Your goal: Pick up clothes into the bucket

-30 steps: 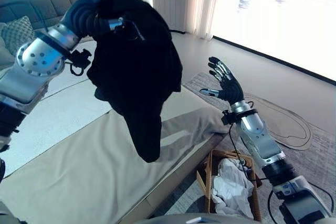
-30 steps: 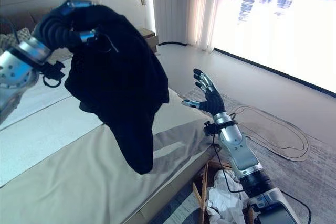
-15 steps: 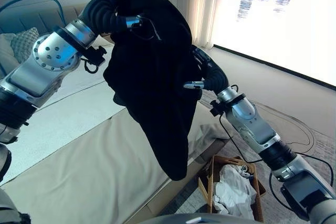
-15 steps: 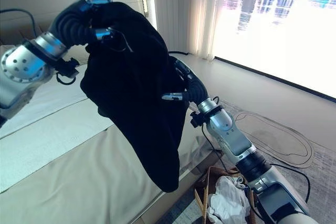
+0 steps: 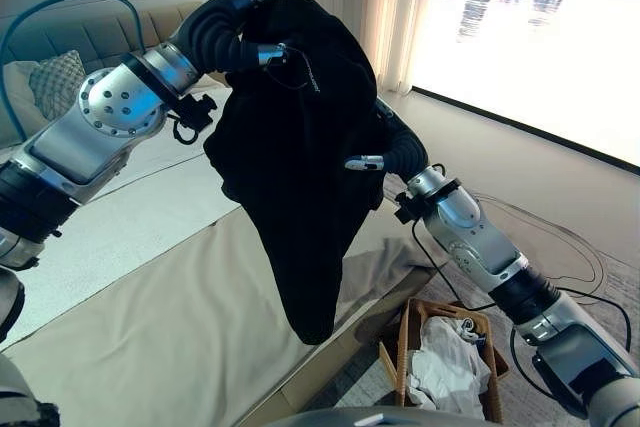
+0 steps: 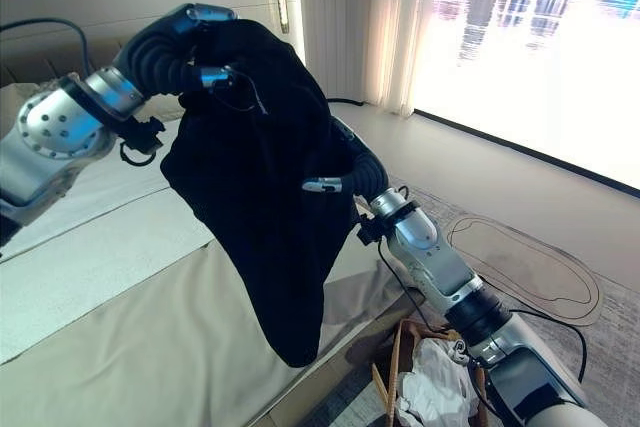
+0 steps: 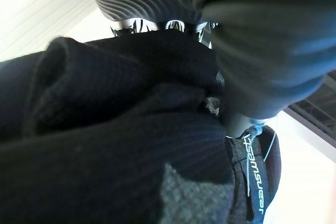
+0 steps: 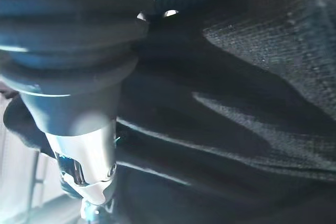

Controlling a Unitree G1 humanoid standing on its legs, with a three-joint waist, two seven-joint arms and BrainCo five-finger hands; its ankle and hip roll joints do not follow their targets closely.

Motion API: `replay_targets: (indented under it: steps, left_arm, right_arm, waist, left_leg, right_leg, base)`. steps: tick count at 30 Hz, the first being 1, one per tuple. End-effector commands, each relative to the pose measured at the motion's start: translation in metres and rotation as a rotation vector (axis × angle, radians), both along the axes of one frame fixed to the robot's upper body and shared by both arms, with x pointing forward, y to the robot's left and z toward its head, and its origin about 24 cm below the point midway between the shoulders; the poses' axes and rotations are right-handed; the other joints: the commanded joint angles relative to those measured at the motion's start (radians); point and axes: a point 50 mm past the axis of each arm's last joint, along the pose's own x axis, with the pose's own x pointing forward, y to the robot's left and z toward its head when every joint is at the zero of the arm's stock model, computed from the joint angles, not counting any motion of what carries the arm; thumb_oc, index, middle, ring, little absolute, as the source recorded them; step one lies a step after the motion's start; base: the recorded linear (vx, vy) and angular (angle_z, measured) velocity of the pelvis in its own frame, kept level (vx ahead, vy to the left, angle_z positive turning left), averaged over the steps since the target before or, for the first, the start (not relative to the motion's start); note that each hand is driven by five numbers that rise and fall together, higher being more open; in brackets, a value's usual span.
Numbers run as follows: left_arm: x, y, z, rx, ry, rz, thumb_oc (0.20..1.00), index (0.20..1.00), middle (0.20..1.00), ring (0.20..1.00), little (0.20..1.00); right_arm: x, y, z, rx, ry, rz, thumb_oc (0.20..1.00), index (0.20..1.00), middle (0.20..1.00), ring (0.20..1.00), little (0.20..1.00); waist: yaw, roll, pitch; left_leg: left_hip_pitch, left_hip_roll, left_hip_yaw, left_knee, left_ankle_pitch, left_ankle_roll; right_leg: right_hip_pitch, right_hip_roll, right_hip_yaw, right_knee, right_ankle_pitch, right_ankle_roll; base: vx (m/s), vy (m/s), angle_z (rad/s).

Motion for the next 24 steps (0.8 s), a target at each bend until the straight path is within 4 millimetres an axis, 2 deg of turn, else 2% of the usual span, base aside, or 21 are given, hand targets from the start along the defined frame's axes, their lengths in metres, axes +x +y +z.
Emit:
replay_targets:
  steps: [1,10,18,24]
  left_arm:
    - [-0.003,0.008,0.059,-0.139,-0.177,0.03,0.2,0.2,0.2,0.2,0.2]
    - [-0.003,0.001,0.061,-0.14,-0.184,0.005,0.2,0.2,0.2,0.2,0.2]
    - [-0.003,-0.007,0.061,-0.142,-0.184,-0.016,0.2,0.2,0.2,0.2,0.2]
    - [-0.005,-0.027,0.062,-0.108,-0.202,-0.072,0.2,0.2,0.2,0.2,0.2]
  right_arm:
    - [-0.006,0.008,0.047,0.064,-0.166,0.079,1.0,1.0,1.0,1.0,1.0]
    - [-0.008,0.013,0.049,0.062,-0.17,0.107,1.0,1.0,1.0,1.0,1.0]
    - [-0.011,0.025,0.042,0.123,-0.072,0.229,1.0,1.0,1.0,1.0,1.0]
    - [-0.015,0.042,0.042,0.124,-0.012,0.34,1.0,1.0,1.0,1.0,1.0]
  waist:
    - [0.016,-0.034,-0.009]
    - [0.015,-0.034,-0.004]
    - [0.018,-0.037,-0.002]
    - [0.023,-0.044,-0.002]
  left_leg:
    - [0.057,-0.029,0.05,0.035,-0.09,0.01]
    - [0.054,-0.031,0.049,0.035,-0.091,0.01]
    - [0.053,-0.034,0.048,0.039,-0.092,0.012]
    - [0.049,-0.035,0.044,0.041,-0.093,0.013]
  right_leg:
    - [-0.03,-0.028,0.011,-0.022,0.061,0.067]
    - [-0.033,-0.03,0.009,-0.019,0.061,0.069]
    - [-0.034,-0.032,0.007,-0.013,0.061,0.07]
    - [-0.039,-0.035,0.007,-0.011,0.061,0.07]
  base:
    - [0.0,0.0,0.0]
    - [0.0,0.0,0.0]
    - [0.0,0.0,0.0]
    - [0.0,0.0,0.0]
